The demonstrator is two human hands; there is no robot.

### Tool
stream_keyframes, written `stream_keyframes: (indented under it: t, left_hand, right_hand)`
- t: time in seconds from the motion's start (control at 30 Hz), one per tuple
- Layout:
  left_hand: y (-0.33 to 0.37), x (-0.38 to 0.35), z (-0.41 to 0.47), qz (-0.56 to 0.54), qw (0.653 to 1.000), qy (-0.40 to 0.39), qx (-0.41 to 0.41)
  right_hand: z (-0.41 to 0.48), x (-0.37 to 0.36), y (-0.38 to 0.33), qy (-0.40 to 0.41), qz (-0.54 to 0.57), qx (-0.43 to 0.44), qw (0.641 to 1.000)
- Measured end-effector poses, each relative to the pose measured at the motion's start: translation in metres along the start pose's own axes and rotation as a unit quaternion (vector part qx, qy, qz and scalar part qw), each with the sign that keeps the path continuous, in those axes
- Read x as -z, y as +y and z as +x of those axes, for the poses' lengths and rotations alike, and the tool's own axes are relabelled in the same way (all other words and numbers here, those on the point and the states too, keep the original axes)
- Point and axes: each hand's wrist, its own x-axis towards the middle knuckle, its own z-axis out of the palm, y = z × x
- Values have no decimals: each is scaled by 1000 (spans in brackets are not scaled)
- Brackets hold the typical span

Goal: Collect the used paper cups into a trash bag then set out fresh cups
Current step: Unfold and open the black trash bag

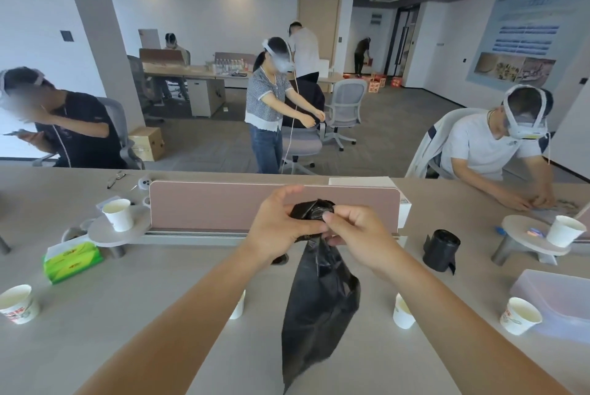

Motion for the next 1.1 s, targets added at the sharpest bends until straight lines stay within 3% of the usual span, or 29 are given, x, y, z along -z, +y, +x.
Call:
stream_keyframes:
  t: [0.37, 0.5, 0.6, 0.87, 1.0, 1.1]
  left_hand:
    - [12, 7, 14, -6, 998, -24, 55]
    - [16, 16, 16, -14, 998, -22, 63]
    - [18, 15, 14, 2, 997, -58, 42]
    - [21, 15, 6, -17, 993, -114, 32]
    - [26, 17, 0, -83, 978, -183, 54]
    - [27, 14, 0, -47, 991, -120, 22]
  right_hand:
    - [15, 18, 4, 73, 73, 14, 995]
    - [22, 28, 3, 14, 144, -14, 989]
    - [25, 24, 5, -52, 127, -56, 989]
    - [26, 17, 9, -60, 102, -32, 992]
    - [29, 14, 10, -3, 61, -23, 998]
    - [32, 13, 13, 33, 28, -16, 999]
